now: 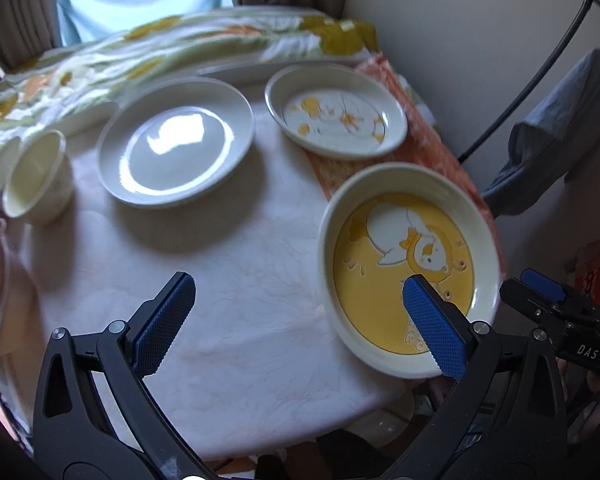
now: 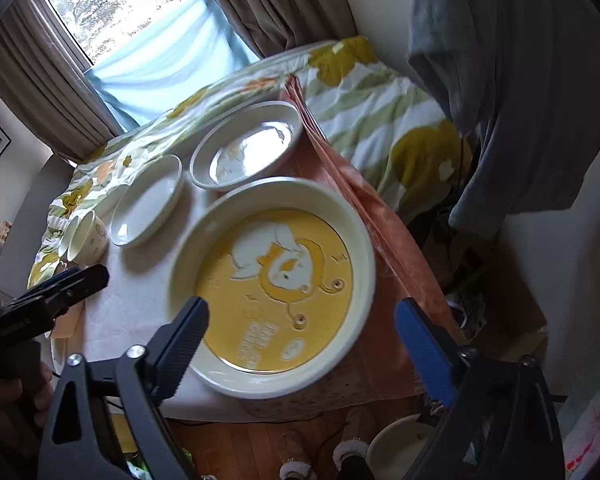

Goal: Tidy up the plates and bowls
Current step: 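Reach the right tool to the yellow lion plate rim and grasp it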

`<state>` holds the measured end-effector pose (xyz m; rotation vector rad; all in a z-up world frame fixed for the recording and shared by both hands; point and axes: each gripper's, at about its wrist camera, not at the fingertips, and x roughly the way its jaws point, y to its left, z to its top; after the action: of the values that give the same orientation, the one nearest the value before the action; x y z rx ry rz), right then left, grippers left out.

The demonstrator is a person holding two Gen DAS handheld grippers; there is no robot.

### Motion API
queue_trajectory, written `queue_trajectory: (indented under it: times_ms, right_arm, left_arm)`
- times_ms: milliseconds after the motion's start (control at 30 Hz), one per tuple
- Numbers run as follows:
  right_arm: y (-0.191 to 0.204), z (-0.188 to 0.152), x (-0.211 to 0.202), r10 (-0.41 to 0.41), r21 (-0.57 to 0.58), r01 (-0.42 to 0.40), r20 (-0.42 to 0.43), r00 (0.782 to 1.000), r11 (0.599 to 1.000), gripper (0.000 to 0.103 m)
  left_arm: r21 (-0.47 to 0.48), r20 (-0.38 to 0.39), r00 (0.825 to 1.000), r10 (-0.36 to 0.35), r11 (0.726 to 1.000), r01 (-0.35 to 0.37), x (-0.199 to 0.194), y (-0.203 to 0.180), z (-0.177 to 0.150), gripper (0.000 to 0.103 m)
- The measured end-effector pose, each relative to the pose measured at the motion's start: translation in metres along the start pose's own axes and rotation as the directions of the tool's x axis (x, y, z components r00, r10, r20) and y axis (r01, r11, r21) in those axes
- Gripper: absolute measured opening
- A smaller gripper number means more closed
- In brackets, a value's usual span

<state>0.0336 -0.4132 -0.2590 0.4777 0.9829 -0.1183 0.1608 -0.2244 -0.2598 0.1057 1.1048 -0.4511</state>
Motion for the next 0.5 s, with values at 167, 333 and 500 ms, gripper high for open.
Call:
queue_trajectory:
  times_ms: [167,333,500]
  right_arm:
    - [-0.023,0.005,0.024,0.049,0.020,-0.048,-0.052,0.997,0.999,0.061]
    - [-0.036,0.016,0.041,0.075,0.013,-0.075,-0.073,0.994,0.997,0.041]
    - [-0.038,0.027,0.050,0.074,-0.006,-0.075,-0.079,0.994,0.997,0.024]
  left_arm:
    - [-0.011,-0.089,0.996,-0.020,1.000,0.019,0.045,-0.008,0.001,0.096]
    - [-0.016,-0.126,0.992,-0.026,1.000,0.024,0.066,-0.014,0.004,0.077]
    - [-0.013,-0.160,0.987,-0.028,1.000,0.026,0.077,-0.014,0.009,0.042]
